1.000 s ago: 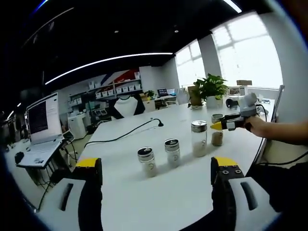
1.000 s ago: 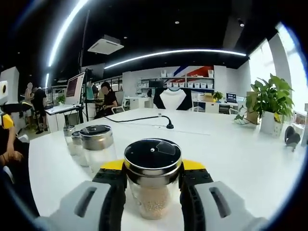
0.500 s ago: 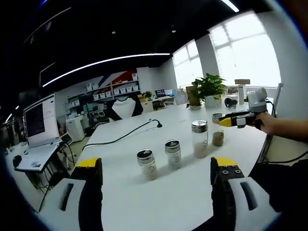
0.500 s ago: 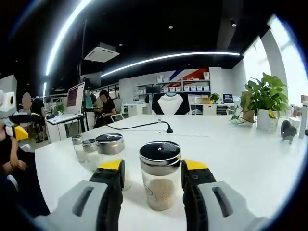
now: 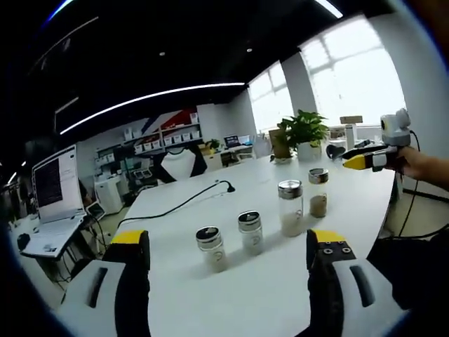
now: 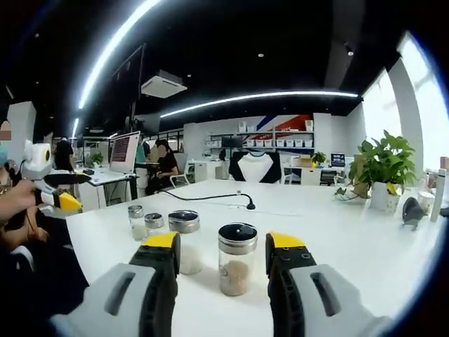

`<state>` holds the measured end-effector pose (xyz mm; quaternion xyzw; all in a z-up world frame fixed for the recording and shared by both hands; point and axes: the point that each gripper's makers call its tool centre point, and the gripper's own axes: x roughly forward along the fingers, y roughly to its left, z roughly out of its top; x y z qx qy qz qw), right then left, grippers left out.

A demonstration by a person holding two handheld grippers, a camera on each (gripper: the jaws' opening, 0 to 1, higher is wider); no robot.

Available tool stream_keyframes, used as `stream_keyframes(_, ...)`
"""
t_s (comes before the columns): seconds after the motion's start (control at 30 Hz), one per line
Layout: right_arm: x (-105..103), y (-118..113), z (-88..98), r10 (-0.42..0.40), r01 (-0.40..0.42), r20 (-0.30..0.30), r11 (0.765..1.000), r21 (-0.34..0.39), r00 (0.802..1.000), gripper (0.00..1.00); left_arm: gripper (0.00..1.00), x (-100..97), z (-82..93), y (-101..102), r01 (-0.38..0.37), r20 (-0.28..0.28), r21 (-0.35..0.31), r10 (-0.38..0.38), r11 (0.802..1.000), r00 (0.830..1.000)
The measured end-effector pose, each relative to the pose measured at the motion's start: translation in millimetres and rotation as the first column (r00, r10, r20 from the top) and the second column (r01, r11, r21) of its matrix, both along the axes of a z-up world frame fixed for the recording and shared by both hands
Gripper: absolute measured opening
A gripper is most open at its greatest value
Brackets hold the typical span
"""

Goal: Rotate the seasoning bottle until the label or dispensing opening points toward the visible target arrow and the bottle remains upright within the marked orientation range

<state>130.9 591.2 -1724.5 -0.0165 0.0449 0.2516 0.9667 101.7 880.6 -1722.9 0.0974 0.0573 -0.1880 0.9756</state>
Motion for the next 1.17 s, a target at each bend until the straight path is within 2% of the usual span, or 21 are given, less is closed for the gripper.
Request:
stream_keyframes(0.1, -12, 0, -2.1, -0.001, 0.001, -0.008, 1.0, 0.006, 1.0, 0.5, 0.98, -1.5, -1.6, -2, 0.01, -0.002, -0.059, -0.01, 0.998, 1.0)
stream_keyframes(0.23, -27, 5, -8.9, 0.021, -0.02, -0.034, 1.0, 0.001, 0.999, 0.53, 0.98, -1.8, -9.3, 2, -0.016, -0.02, -0.038, 0.015, 0.999, 1.0)
stream_keyframes(0.3, -33, 4, -12.8, 0.015, -0.015, -0.049, 1.0, 0.001, 0.999, 0.55, 0.98, -1.6, -11.9, 4, -0.023, -0.024, -0.053, 0.022, 0.998, 0.999)
stream_keyframes(0.4, -37, 2, -17.7, 0.005, -0.006, -0.063, 1.0, -0.015, 0.998, 0.57, 0.98, -1.1, -16.6, 6, -0.032, -0.035, -0.074, 0.03, 0.997, 0.999)
stream_keyframes(0.6, -41, -1, -20.7, -0.005, 0.005, -0.07, 1.0, 0.002, 0.998, 0.59, 0.98, -1.1, -23.2, 9, -0.048, -0.05, -0.078, 0.044, 0.996, 0.998)
stream_keyframes(0.67, -37, -3, -15.9, -0.027, 0.032, -0.053, 0.995, 0.093, 0.998, 0.77, 0.98, -1.1, -26.7, 10, -0.049, -0.066, -0.08, 0.044, 0.996, 0.997)
stream_keyframes(0.73, -36, -4, -16.1, -0.031, 0.045, -0.085, 0.985, 0.167, 0.996, 0.98, 1.0, -1.6, -28.8, 11, -0.054, -0.071, -0.067, 0.049, 0.996, 0.996)
stream_keyframes(0.77, -37, -6, -19.4, -0.025, 0.039, -0.091, 0.988, 0.147, 0.996, 0.93, 1.0, -2.0, -29.2, 11, -0.054, -0.073, -0.064, 0.05, 0.996, 0.996)
stream_keyframes(0.8, -37, -7, -20.5, -0.028, 0.04, -0.087, 0.99, 0.135, 0.996, 0.92, 1.0, -2.2, -29.3, 11, -0.054, -0.073, -0.064, 0.049, 0.996, 0.996)
stream_keyframes(0.87, -36, -8, -22.3, -0.039, 0.05, -0.089, 0.991, 0.124, 0.995, 0.99, 1.0, -2.7, -30.2, 10, -0.05, -0.079, -0.071, 0.044, 0.996, 0.996)
stream_keyframes(0.93, -36, -8, -24.5, -0.035, 0.048, -0.099, 0.991, 0.126, 0.995, 0.98, 1.0, -2.7, -31.8, 10, -0.054, -0.089, -0.077, 0.047, 0.996, 0.995)
stream_keyframes(1.0, -37, -7, -25.3, -0.032, 0.045, -0.105, 0.99, 0.132, 0.994, 0.99, 1.0, -3.5, -36.6, 9, -0.053, -0.129, -0.106, 0.039, 0.993, 0.991)
stream_keyframes(1.17, -40, -7, -24.0, -0.028, 0.041, -0.102, 0.991, 0.125, 0.994, 0.99, 1.0, -4.1, -36.0, 10, -0.059, -0.125, -0.116, 0.044, 0.991, 0.991)
